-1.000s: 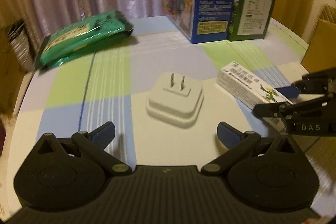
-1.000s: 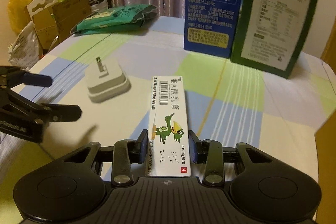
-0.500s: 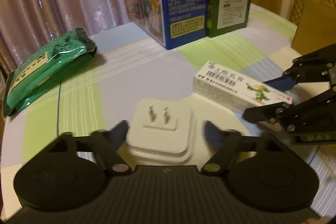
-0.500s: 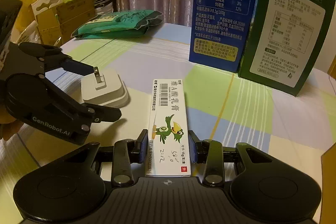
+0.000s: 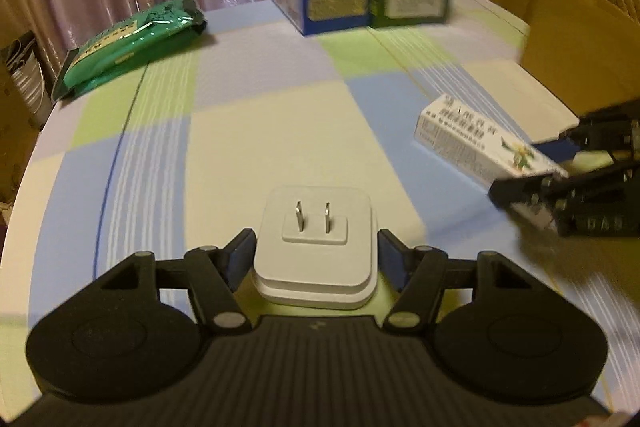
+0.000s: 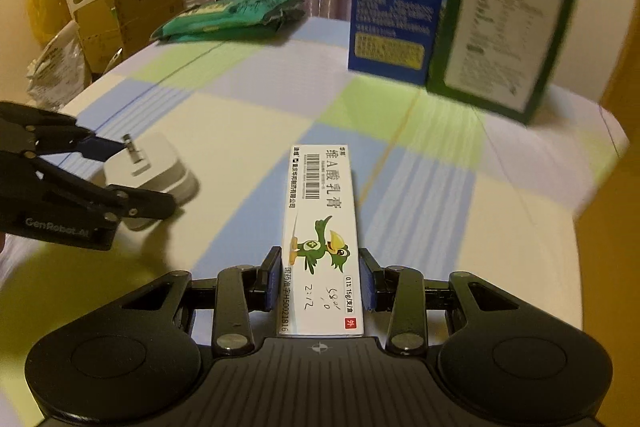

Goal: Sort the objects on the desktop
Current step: 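Grasp the white ointment box with the right gripper while the left gripper grasps the white plug adapter, then carry the ointment box and plug adapter over the cardboard box and release both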

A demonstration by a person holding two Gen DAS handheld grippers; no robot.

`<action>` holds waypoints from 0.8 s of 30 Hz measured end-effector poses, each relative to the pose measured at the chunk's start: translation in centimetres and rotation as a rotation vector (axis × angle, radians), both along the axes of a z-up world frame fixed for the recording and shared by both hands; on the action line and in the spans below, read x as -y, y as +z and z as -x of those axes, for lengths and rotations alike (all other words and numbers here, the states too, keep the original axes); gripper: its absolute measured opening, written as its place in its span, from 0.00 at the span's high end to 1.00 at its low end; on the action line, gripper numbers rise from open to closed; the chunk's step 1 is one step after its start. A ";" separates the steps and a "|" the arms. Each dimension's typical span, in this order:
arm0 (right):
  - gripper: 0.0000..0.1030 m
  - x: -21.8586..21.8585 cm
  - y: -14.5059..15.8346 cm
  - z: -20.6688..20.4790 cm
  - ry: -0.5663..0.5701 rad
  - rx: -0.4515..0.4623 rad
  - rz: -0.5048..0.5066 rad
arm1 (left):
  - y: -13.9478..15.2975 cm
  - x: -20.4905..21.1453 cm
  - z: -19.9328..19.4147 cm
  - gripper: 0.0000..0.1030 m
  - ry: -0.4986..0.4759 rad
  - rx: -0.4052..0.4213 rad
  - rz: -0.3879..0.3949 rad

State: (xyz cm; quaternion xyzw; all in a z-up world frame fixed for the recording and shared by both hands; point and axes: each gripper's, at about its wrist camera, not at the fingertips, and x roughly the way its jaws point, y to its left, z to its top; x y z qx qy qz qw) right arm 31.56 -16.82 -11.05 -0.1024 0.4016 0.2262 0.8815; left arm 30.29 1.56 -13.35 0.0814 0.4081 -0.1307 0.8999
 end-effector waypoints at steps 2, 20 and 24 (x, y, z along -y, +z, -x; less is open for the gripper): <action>0.66 1.2 0.2 2.2 -0.010 -0.012 0.000 | 0.0 0.6 2.8 0.41 0.013 -0.018 0.016; 0.66 9.1 5.6 18.5 -0.101 -0.025 -0.040 | 6.6 5.0 17.8 0.41 0.015 0.001 0.051; 0.66 10.6 7.8 21.0 -0.139 0.001 -0.079 | 8.6 5.7 19.6 0.41 0.029 0.004 0.111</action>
